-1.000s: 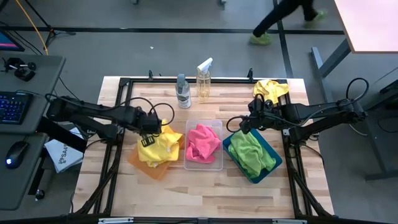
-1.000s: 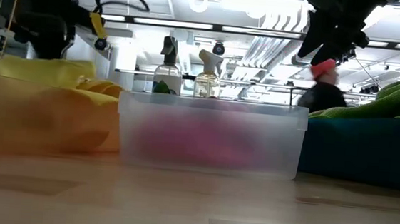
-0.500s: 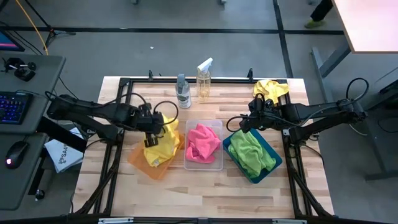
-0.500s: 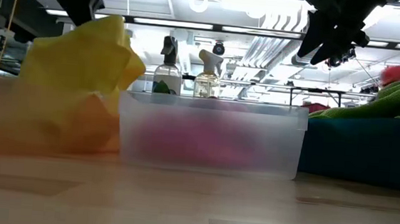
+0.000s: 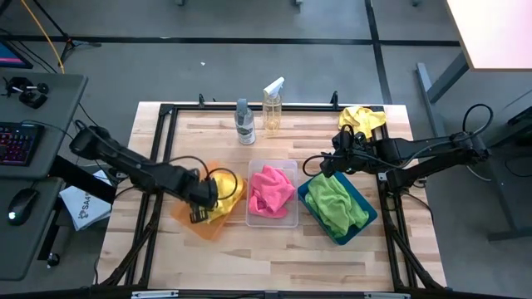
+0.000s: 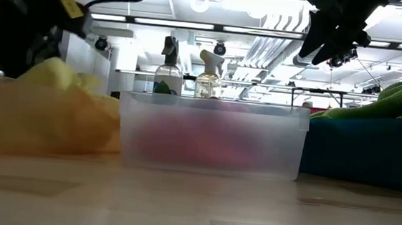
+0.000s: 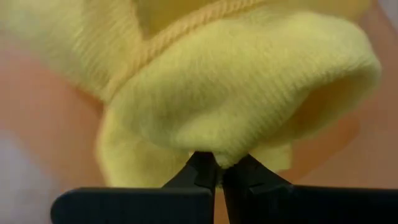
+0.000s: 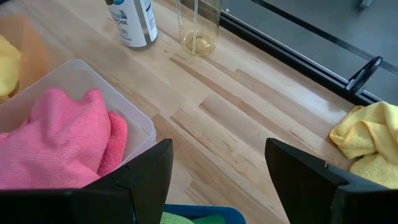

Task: Sort microfiber towel by color & place in baskets
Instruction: Put the bottom yellow microfiber towel into the orange bin, then put the yellow microfiber towel into the orange bin

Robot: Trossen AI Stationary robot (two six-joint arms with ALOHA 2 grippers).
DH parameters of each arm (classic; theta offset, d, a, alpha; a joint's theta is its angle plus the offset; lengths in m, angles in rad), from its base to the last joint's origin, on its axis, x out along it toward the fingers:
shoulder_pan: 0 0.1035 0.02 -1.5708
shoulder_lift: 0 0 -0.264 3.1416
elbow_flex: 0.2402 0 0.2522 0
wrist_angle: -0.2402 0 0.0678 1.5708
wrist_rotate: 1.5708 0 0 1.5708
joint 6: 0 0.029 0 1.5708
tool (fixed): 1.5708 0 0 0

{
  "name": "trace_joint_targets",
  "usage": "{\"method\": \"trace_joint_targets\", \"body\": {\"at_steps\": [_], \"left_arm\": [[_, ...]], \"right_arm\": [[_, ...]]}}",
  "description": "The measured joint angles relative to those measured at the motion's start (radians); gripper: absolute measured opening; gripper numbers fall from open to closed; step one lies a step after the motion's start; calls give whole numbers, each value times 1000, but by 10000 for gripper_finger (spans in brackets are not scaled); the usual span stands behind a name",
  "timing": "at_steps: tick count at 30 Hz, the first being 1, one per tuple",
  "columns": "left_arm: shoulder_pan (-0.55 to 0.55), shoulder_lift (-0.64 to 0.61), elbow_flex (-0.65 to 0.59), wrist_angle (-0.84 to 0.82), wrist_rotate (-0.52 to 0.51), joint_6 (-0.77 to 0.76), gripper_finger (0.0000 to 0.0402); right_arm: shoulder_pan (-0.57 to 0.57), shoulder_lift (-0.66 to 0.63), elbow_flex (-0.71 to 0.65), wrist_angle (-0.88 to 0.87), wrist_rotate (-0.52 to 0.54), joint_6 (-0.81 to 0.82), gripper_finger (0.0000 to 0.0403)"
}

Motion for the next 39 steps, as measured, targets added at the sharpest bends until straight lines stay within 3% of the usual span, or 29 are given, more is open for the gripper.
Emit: {"method": "trace_joint_targets", "body": {"at_steps": [6, 14, 20, 29, 36, 39], "left_arm": [[-26, 0, -121, 167, 57, -95, 0], [6, 0, -177, 195, 72, -113, 3], [49, -15, -170, 177, 166, -77, 42], [107, -80, 33, -109, 206, 17, 140], [183, -155, 200, -234, 228, 18, 188], [226, -185, 251, -246, 177, 12, 195]], "right_arm": [[0, 0, 0, 0, 2, -2, 252], [0, 0, 0, 0, 14, -2, 252], [0, 0, 0, 0, 14, 5, 252], [-48, 0, 0, 0, -32, 107, 252], [-214, 0, 0, -74, -100, 110, 252], [-333, -1, -9, -158, -99, 95, 252]]}}
